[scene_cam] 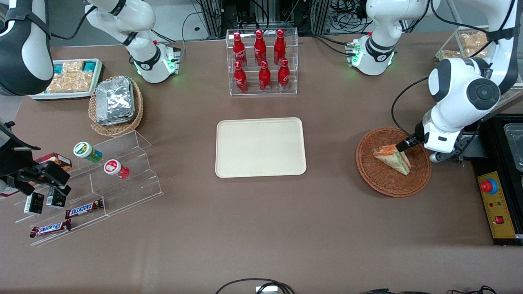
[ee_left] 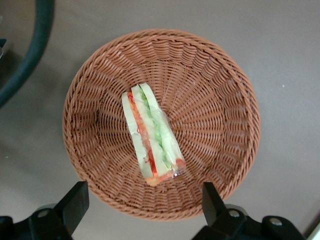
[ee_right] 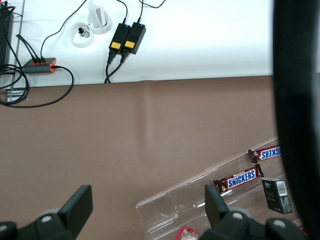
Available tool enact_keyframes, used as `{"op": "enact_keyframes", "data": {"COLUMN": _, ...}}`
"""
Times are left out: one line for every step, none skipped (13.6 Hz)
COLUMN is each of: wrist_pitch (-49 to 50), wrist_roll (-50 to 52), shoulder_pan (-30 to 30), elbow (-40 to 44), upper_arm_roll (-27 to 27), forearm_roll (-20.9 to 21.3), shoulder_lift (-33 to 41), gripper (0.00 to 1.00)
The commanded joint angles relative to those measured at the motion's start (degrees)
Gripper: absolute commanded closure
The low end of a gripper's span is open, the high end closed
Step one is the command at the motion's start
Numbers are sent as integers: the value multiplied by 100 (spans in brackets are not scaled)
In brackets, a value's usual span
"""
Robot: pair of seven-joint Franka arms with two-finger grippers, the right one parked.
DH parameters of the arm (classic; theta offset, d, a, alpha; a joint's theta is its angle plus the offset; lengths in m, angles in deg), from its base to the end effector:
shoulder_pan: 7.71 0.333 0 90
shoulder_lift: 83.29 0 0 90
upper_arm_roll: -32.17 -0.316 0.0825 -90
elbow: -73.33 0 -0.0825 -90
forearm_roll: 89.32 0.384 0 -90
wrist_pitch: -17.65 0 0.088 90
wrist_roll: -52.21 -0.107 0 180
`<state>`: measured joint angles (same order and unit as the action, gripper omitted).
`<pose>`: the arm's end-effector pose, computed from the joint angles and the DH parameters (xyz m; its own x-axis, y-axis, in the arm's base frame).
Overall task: Place sandwich from basket to tray
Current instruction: 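Move the left gripper over the sandwich in the wicker basket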
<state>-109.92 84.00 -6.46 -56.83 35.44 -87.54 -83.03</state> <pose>0.5119 -0.0171 0.3559 0.8771 0.4798 -0.0221 0.4787 -0.8770 -0.0420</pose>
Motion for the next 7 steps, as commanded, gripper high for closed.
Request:
{"op": "enact_keyframes", "data": {"wrist_pitch": -557, "wrist_roll": 502, "shoulder_pan": 95, "elbow": -369, "upper_arm_roll": -2, "forearm_roll": 42, "shoulder_lift": 19, "gripper": 0}}
{"op": "enact_keyframes", "data": {"wrist_pitch": -636, "wrist_roll": 643, "shoulder_pan": 95, "elbow": -361, "upper_arm_roll": -2, "forearm_roll": 42, "shoulder_lift": -78, "gripper": 0}}
{"op": "enact_keyframes", "data": {"wrist_pitch": -776, "wrist_roll": 784, "shoulder_pan": 103, "elbow": -378, "upper_arm_roll": -11, "forearm_roll": 42, "shoulder_lift": -157, "gripper": 0}}
{"op": "enact_keyframes", "data": {"wrist_pitch": -882, "wrist_roll": 933, "shoulder_pan": 95, "elbow": -387, "upper_arm_roll": -11, "forearm_roll": 42, "shoulder_lift": -280, "gripper": 0}}
{"op": "enact_keyframes", "data": {"wrist_pitch": -979, "wrist_roll": 1126, "shoulder_pan": 95, "elbow": -387, "upper_arm_roll": -2, "forearm_roll": 42, "shoulder_lift": -403, "gripper": 0}}
{"op": "enact_keyframes", "data": {"wrist_pitch": -1154, "wrist_roll": 1302, "shoulder_pan": 86, "elbow": -422, "upper_arm_roll": -11, "forearm_roll": 42, "shoulder_lift": -526, "gripper": 0}}
{"op": "enact_keyframes", "data": {"wrist_pitch": -1399, "wrist_roll": 1443, "shoulder_pan": 77, "elbow": -527, "upper_arm_roll": -2, "forearm_roll": 42, "shoulder_lift": -605, "gripper": 0}}
